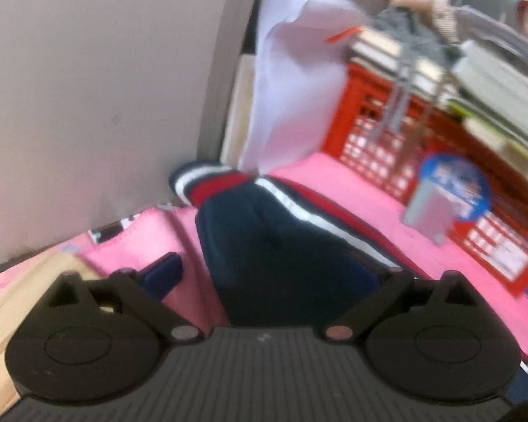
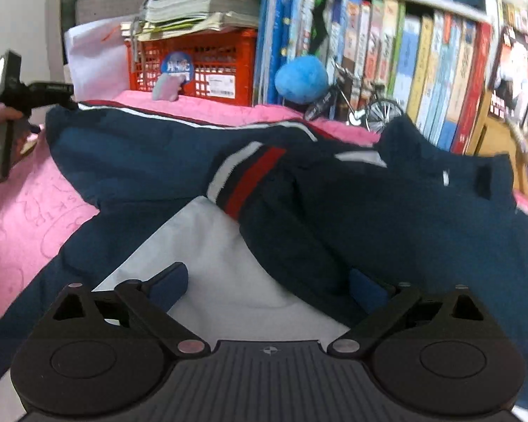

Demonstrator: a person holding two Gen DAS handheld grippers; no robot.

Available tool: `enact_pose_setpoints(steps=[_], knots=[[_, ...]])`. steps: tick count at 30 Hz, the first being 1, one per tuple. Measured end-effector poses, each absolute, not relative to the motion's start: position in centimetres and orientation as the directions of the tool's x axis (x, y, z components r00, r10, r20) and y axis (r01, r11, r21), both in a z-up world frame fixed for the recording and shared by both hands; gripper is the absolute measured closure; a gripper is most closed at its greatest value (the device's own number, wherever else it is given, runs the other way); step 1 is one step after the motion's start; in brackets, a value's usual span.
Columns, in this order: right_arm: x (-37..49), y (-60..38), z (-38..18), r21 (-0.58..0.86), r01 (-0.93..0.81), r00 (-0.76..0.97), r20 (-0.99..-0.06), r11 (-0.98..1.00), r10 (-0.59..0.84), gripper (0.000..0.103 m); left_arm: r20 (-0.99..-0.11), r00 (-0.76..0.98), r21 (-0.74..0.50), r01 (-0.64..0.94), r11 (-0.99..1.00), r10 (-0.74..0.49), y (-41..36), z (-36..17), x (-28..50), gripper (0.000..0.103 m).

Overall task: Fold clothes
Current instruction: 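Grasp the other sleeve's striped cuff with the left tool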

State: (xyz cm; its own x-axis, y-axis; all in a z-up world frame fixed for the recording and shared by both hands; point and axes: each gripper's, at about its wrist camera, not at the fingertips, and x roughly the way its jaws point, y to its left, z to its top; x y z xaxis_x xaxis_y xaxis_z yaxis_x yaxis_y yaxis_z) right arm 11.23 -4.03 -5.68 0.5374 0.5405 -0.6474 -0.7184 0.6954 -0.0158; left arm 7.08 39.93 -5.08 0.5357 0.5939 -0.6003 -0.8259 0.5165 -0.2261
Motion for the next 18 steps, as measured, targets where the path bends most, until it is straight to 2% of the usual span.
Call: enact_pose_setpoints(steps=[3, 4, 5, 6, 7, 9, 10, 13, 18], knots=[[11.4, -4.0, -5.7, -0.009, -0.716, 0.534, -0.651, 0.698, 0.539, 0.0, -0.597, 0.507, -0.185, -0.841, 0.508, 0.621, 40.5, -5.5, 7.9, 0.008], [11.4, -4.0, -5.7, -0.01, -0.716, 0.535, -0.651, 0.698, 0.539, 0.0, -0.603, 0.491, -0.157, -0.846, 0.51, 0.629, 40.5, -5.5, 8.2, 0.018], [11.4, -4.0, -5.7, -0.011, -0.716, 0.535, -0.651, 0.698, 0.539, 0.0, -0.61, 0.47, -0.122, -0.852, 0.51, 0.639, 40.5, -5.4, 8.6, 0.037], [11.5, -3.9, -5.7, -0.01, -0.715, 0.536, -0.65, 0.699, 0.539, 0.0, -0.618, 0.441, -0.08, -0.859, 0.506, 0.651, 40.4, -5.2, 8.9, 0.046], [11.5, -3.9, -5.7, -0.01, -0.715, 0.536, -0.649, 0.699, 0.54, 0.0, -0.625, 0.425, -0.06, -0.862, 0.503, 0.655, 40.4, -5.0, 9.1, 0.06], [11.6, -3.8, -5.7, -0.008, -0.715, 0.537, -0.647, 0.699, 0.542, 0.0, -0.628, 0.464, -0.114, -0.849, 0.515, 0.625, 40.6, -4.2, 8.5, 0.078], [11.6, -3.8, -5.7, -0.008, -0.715, 0.537, -0.647, 0.7, 0.542, 0.0, -0.617, 0.505, -0.16, -0.832, 0.532, 0.604, 40.6, -3.8, 8.0, 0.094], [11.5, -3.8, -5.8, -0.007, -0.714, 0.538, -0.646, 0.7, 0.542, 0.0, -0.565, 0.61, -0.239, -0.765, 0.597, 0.555, 39.0, -2.0, 7.0, 0.094], [11.6, -3.8, -5.8, -0.004, -0.714, 0.537, -0.644, 0.7, 0.544, 0.0, -0.466, 0.757, -0.279, -0.617, 0.736, 0.458, 33.9, 2.0, 7.7, 0.097]])
